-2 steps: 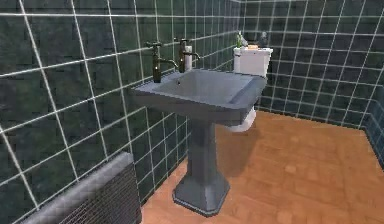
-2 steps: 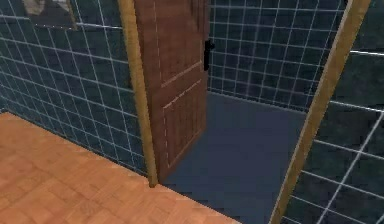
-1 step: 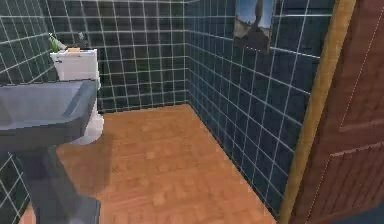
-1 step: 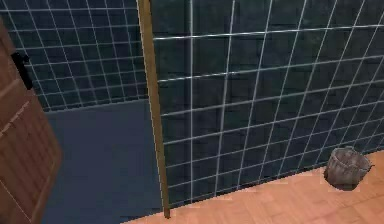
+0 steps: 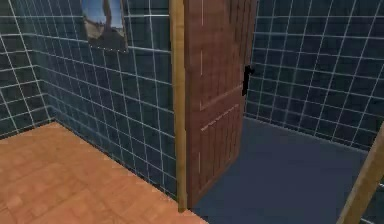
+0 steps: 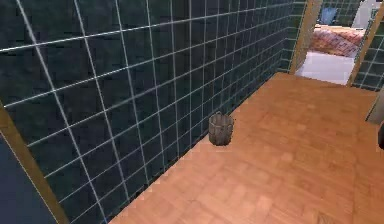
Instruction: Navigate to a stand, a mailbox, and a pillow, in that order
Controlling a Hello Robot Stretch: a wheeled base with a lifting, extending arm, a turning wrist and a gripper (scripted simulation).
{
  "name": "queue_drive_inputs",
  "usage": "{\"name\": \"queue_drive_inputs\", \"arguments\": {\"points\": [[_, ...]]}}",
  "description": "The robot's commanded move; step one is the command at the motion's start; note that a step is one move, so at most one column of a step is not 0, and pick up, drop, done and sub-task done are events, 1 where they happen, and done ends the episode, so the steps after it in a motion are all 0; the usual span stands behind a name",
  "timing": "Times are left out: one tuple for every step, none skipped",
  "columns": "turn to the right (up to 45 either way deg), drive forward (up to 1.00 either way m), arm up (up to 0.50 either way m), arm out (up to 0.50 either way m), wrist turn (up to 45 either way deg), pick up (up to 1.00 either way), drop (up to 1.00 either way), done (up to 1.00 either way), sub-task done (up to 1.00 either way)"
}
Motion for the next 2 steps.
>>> {"name": "queue_drive_inputs", "arguments": {"points": [[0.0,0.75,0.00,0.00,0.0,0.00,0.00,0.00,0.00],[45.0,0.00,0.00,0.00,0.0,0.00,0.00,0.00,0.00]]}}
